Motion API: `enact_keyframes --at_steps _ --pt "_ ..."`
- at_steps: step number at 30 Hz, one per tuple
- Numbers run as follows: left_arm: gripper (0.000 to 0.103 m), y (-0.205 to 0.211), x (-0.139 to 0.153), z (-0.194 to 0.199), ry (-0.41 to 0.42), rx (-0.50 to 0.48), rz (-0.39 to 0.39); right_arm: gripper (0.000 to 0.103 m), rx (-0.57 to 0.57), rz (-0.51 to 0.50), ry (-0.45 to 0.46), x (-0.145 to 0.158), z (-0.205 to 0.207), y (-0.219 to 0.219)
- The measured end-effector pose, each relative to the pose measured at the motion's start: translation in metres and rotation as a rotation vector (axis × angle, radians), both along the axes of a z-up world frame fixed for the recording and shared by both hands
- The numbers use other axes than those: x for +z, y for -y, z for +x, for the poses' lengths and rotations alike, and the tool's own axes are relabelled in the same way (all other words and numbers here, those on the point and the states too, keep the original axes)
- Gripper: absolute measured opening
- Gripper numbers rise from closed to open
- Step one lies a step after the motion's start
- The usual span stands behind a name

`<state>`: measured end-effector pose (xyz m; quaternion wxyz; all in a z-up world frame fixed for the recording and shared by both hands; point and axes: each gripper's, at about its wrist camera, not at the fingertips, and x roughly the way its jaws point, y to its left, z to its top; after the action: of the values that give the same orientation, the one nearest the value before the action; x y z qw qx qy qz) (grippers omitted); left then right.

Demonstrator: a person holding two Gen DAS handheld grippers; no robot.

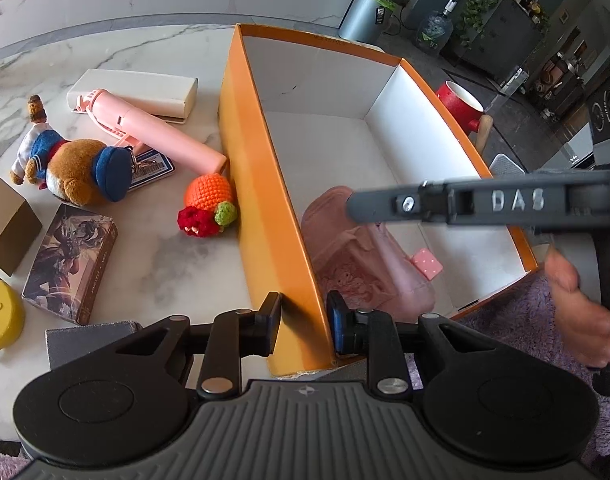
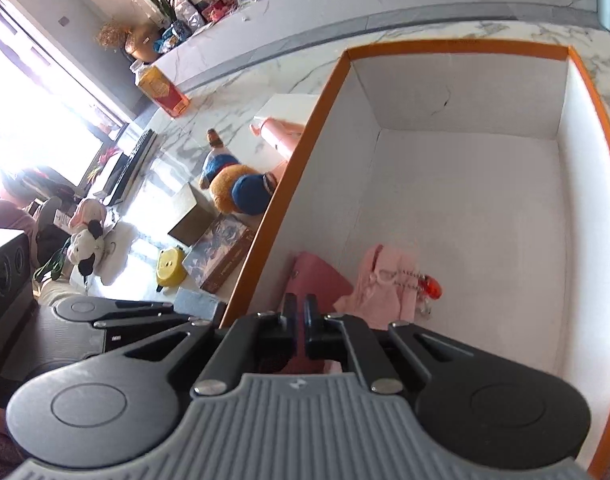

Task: Organize objects
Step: 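Lower the pink backpack onto the box floor with the right tool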

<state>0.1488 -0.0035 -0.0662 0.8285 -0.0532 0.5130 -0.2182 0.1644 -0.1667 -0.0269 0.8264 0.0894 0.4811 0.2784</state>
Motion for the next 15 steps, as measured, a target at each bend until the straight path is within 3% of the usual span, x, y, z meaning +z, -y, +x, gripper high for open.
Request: enact_keyframes --at_steps 1,2,3,4,5,12,14,15 --pt "0.029 0.0 0.0 0.0 -0.001 0.001 -0.001 0.037 -0.067 -0.023 0.012 0.001 0.003 0.009" --pt "0.029 0.0 0.0 0.0 0.0 0.0 0.001 0.054 -0.143 -0.064 -0.016 -0.002 0.009 0.021" --pt "0.029 0.0 0.0 0.0 0.001 -0.001 0.004 0.064 -0.17 -0.088 -0.067 -0.009 0.016 0.028" --pt "0.029 0.001 0.0 0.001 0.0 -0.002 0.008 0.057 -0.165 -0.082 -0.124 -0.016 0.021 0.034" --pt "0.029 0.002 0.001 0.001 0.001 -0.004 0.012 0.057 -0.165 -0.088 -0.158 -0.022 0.023 0.038" --pt "0.028 0.002 0.001 0.001 -0.004 0.0 0.019 0.05 -0.084 -0.314 -0.163 -0.037 0.021 0.019" --pt "0.028 0.002 0.001 0.001 -0.003 -0.002 0.022 0.033 -0.081 -0.322 -0.186 -0.044 0.022 0.018" --pt "0.028 0.003 0.001 0.0 -0.002 -0.003 0.023 0.02 -0.081 -0.294 -0.204 -0.047 0.023 0.02"
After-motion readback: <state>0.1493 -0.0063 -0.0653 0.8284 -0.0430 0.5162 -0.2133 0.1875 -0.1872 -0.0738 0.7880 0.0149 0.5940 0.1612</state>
